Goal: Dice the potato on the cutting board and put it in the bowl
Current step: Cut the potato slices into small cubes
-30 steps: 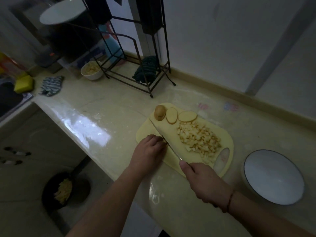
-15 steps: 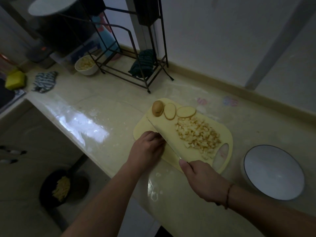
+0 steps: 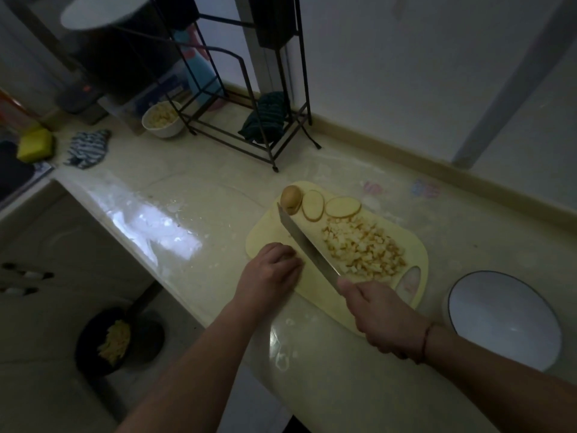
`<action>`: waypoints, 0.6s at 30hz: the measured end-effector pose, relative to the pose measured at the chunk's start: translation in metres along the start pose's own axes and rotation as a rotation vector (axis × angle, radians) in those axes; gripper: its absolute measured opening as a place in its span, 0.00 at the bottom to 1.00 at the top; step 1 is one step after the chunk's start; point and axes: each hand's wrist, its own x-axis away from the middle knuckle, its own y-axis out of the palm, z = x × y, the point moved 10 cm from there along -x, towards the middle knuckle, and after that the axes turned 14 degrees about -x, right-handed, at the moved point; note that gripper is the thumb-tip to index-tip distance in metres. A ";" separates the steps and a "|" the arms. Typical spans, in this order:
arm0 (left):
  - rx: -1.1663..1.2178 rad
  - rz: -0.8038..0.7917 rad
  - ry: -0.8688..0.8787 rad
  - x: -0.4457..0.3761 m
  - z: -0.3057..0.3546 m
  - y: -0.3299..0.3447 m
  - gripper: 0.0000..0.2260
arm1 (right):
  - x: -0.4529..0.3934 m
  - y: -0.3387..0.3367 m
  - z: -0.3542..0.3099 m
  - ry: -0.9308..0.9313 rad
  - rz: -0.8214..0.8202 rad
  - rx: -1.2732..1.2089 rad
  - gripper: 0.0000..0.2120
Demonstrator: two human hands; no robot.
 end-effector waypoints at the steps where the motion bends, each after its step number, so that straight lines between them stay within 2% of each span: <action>1: 0.006 -0.001 -0.014 0.001 -0.001 -0.001 0.10 | 0.001 0.002 -0.003 -0.013 0.002 0.021 0.27; 9: 0.022 -0.046 -0.022 0.000 -0.001 -0.001 0.07 | 0.003 0.015 -0.015 -0.081 -0.001 0.093 0.27; 18: 0.041 -0.038 -0.005 -0.002 0.000 -0.004 0.10 | 0.013 0.017 -0.003 -0.102 -0.018 0.149 0.27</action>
